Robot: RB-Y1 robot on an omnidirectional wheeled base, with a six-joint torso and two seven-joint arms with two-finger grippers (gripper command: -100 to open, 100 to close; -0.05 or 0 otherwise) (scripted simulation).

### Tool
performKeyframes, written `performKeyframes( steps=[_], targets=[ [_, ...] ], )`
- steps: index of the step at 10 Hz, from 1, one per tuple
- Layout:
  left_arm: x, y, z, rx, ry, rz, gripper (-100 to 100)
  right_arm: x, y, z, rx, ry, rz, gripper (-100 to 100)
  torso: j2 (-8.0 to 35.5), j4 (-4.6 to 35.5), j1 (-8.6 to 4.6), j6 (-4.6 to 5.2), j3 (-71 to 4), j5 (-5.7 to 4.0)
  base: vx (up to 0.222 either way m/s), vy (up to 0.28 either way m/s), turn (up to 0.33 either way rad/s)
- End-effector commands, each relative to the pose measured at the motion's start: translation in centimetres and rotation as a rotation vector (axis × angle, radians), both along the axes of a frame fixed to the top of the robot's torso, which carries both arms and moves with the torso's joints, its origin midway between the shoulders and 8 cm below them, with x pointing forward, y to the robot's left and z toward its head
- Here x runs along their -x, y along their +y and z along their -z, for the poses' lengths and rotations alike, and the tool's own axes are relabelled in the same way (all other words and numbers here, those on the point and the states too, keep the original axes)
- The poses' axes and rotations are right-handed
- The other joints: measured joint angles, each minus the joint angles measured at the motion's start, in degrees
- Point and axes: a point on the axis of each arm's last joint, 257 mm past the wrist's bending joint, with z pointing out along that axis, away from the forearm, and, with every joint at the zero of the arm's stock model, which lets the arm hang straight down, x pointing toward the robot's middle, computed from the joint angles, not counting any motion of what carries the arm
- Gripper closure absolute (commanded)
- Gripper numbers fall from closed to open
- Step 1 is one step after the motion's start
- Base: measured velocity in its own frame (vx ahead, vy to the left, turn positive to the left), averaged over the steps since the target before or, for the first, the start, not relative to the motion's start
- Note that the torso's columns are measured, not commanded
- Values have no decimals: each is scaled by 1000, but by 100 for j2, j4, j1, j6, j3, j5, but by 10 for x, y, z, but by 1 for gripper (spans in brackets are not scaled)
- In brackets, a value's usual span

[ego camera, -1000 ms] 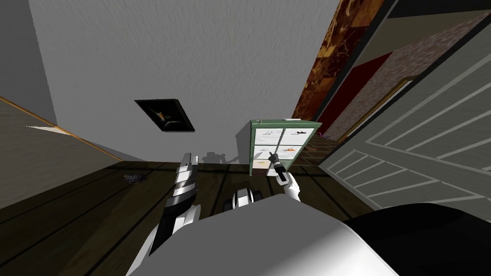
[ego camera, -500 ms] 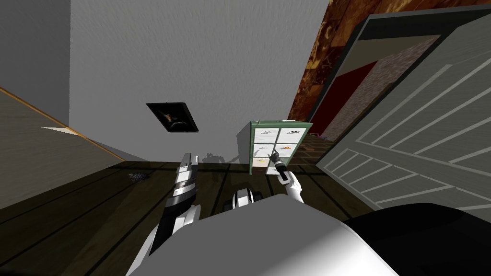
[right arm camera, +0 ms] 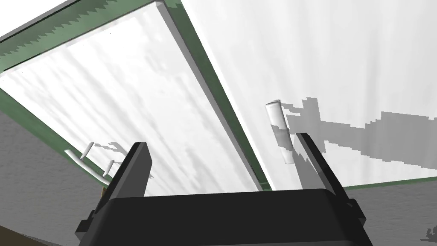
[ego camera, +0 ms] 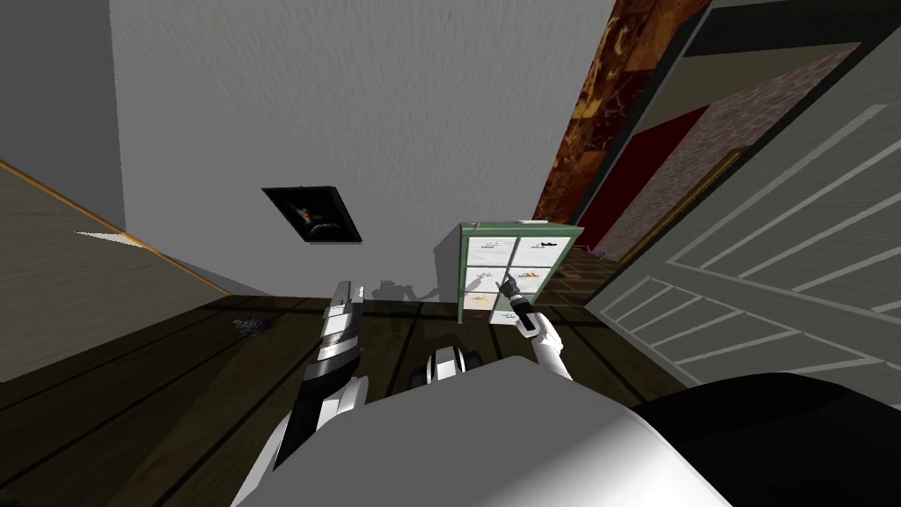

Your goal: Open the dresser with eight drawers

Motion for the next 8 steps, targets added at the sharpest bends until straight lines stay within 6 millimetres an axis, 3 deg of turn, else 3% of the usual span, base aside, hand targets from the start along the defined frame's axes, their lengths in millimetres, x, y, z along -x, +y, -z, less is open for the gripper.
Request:
performKeyframes(
  steps=[1,3,7,8],
  targets=[
    [0,0,0,0,0,0,0,4,-5,5,57,25,8,-100,4,1,9,1,2,3,167,-52,26],
    [0,0,0,0,0,0,0,6,7,18,28,35,11,-100,9,3,17,0,6,5,141,-42,23],
    [0,0,0,0,0,0,0,7,27,33,-31,39,14,-100,34,11,14,1,22,5,11,-2,2],
    [0,0,0,0,0,0,0,6,25,31,-23,39,14,-100,19,6,10,0,12,3,0,0,0]
  ],
)
